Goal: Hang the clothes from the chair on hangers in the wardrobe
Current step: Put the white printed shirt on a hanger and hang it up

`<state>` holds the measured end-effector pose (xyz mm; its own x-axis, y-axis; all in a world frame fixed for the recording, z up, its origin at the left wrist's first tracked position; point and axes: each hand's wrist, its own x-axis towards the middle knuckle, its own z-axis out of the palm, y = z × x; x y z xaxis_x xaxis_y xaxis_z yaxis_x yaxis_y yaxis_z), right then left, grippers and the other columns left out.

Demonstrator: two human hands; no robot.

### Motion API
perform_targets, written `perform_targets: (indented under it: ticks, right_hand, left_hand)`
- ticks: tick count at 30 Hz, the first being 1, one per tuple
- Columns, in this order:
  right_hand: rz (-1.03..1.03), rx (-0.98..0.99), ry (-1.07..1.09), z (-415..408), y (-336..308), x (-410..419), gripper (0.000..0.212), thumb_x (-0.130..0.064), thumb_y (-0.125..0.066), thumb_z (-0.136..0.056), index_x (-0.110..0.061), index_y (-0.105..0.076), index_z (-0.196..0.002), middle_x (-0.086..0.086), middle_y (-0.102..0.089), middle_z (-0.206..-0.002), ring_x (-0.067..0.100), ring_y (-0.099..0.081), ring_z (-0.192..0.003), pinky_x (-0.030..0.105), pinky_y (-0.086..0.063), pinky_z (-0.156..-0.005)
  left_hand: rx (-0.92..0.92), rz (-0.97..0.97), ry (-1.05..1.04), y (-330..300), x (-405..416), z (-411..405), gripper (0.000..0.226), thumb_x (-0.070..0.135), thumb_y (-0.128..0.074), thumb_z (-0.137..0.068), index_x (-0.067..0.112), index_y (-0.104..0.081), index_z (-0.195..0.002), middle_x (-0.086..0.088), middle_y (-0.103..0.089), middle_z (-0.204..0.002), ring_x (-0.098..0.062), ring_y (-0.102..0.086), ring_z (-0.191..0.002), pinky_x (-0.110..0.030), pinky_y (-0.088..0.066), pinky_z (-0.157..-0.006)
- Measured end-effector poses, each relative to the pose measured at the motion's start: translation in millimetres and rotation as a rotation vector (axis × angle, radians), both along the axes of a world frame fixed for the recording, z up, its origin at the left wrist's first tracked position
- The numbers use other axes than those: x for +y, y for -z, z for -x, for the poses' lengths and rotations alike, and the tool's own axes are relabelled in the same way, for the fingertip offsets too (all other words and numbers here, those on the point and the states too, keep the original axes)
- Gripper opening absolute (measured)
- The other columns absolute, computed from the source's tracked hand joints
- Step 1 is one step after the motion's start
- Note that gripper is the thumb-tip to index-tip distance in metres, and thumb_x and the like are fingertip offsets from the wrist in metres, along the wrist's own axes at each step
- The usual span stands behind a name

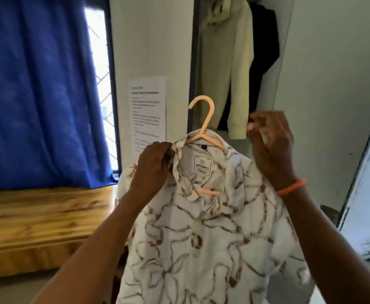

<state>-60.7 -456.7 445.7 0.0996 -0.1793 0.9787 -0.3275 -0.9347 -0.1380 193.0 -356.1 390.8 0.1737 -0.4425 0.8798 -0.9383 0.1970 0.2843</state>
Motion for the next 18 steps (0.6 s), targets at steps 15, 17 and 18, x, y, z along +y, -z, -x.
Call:
perform_targets:
  ticks: [15, 17, 18]
  right_hand:
    - [-0.060, 0.281, 0.294, 108, 21, -272, 0.047, -0.062, -0.034, -0.094, -0.024, -0.036, -0.066, 0.001, -0.049, -0.053, 0.032, -0.054, -0.052, 0.029, -0.029, -0.052]
    - [-0.041, 0.267, 0.281, 104, 10, -306, 0.042, -0.059, -0.036, -0.094, -0.026, -0.036, -0.068, 0.007, -0.056, -0.056, 0.034, -0.057, -0.052, 0.029, -0.030, -0.050]
    - [-0.038, 0.257, 0.284, 101, 5, -322, 0.042, -0.058, -0.036, -0.094, -0.025, -0.037, -0.068, 0.009, -0.057, -0.056, 0.035, -0.057, -0.052, 0.029, -0.031, -0.050]
  left_hand:
    - [-0.378, 0.245, -0.537, -33, -194, 125, 0.019, 0.010, -0.053, -0.096, 0.004, -0.067, -0.107, -0.014, -0.064, -0.090, -0.034, -0.058, -0.077, -0.042, -0.045, -0.064]
    - [-0.345, 0.226, -0.562, -52, -231, 124, 0.018, 0.008, -0.056, -0.091, 0.005, -0.068, -0.105, -0.014, -0.064, -0.091, -0.033, -0.058, -0.078, -0.041, -0.044, -0.065]
    - [-0.337, 0.230, -0.591, -61, -249, 123, 0.017, 0.009, -0.058, -0.090, 0.006, -0.068, -0.104, -0.013, -0.064, -0.090, -0.033, -0.057, -0.077, -0.040, -0.042, -0.065]
